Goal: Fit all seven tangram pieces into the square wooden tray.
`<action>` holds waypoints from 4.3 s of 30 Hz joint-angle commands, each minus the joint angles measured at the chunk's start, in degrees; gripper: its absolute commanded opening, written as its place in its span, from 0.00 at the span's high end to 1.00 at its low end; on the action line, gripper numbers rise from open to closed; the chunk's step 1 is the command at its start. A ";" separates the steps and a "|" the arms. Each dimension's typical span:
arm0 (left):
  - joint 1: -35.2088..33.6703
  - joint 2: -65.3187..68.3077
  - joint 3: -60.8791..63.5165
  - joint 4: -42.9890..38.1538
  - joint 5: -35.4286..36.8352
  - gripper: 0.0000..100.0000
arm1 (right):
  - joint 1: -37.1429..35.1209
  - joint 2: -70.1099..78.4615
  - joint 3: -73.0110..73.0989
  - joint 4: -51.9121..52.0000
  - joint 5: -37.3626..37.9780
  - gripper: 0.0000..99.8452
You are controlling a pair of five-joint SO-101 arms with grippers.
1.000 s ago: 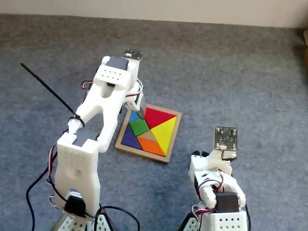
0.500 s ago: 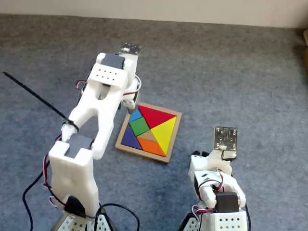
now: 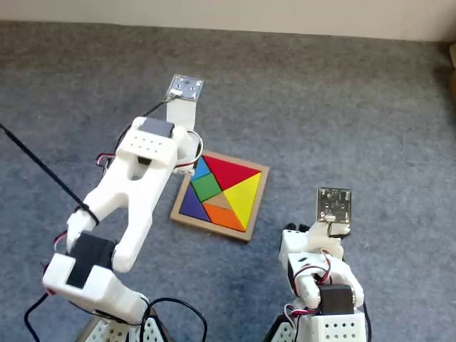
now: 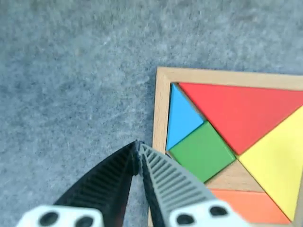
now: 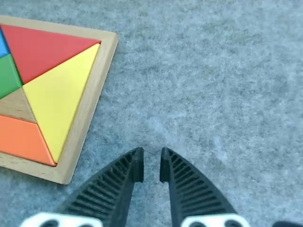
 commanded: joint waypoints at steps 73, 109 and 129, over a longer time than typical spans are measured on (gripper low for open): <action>-4.70 -47.60 36.35 -22.68 3.87 1.00 | 0.84 -1.01 7.96 -0.40 0.53 0.93; -4.88 -80.40 64.75 -30.15 3.78 0.99 | 0.84 -1.01 7.96 -0.40 0.53 0.93; -4.97 -96.40 76.97 -30.07 0.18 0.99 | 0.84 -1.01 7.96 -0.40 0.53 0.93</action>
